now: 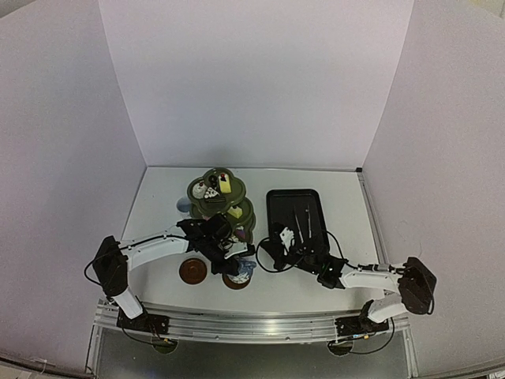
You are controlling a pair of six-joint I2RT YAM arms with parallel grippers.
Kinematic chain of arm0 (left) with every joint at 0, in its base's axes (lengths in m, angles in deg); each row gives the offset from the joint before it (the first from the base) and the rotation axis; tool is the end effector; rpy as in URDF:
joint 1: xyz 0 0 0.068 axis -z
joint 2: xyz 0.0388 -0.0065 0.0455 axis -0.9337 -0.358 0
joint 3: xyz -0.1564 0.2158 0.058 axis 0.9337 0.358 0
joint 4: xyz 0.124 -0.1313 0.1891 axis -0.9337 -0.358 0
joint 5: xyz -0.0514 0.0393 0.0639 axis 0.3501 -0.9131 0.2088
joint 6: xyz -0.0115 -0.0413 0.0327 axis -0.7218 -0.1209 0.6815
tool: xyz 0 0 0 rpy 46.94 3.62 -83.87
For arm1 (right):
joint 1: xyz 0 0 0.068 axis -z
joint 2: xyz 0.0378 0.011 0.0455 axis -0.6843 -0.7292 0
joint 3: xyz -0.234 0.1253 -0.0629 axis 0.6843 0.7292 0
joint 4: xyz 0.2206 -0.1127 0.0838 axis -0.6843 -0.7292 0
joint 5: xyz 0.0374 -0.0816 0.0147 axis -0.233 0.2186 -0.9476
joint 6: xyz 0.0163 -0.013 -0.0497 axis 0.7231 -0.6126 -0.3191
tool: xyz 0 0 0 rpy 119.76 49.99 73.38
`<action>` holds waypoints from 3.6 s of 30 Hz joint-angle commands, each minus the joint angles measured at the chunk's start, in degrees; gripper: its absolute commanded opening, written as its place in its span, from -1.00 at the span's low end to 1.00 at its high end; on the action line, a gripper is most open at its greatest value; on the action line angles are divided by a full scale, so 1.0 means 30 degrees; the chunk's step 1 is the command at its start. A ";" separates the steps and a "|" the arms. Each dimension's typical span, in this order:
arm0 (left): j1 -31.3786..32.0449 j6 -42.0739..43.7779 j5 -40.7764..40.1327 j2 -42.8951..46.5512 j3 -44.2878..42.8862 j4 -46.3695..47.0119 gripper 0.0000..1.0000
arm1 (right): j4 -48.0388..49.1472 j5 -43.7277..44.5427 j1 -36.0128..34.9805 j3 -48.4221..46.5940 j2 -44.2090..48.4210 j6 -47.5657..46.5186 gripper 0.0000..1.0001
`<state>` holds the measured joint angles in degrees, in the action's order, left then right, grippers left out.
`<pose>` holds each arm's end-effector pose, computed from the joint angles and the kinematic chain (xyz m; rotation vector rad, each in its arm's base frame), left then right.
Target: Serve the afternoon tea
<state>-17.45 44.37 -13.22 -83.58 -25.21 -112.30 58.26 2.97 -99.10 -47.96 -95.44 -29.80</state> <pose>0.1934 -0.2746 0.2360 1.8042 2.1224 -0.9185 0.1755 0.2591 0.2410 -0.7544 1.6038 0.7843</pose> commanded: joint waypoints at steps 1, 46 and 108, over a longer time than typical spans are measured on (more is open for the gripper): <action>0.0264 -0.1474 -0.1898 -0.1237 -0.2244 -0.1104 -1.00 | -0.3793 0.4853 0.0021 0.1013 0.2329 0.0409 -1.00; 0.0504 0.2729 -0.1690 -0.4561 -0.4979 -0.4376 -0.52 | -0.6533 0.5405 0.0639 0.1490 0.3844 0.0589 -1.00; -1.5361 0.4734 -0.4419 -1.1758 -1.8567 -0.6640 0.52 | -1.6970 0.4863 0.4666 -0.7417 0.1227 0.5484 0.43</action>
<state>-63.35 54.19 -29.05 -118.86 -77.03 -133.79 9.84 16.27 -85.27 -67.93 -92.08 -15.23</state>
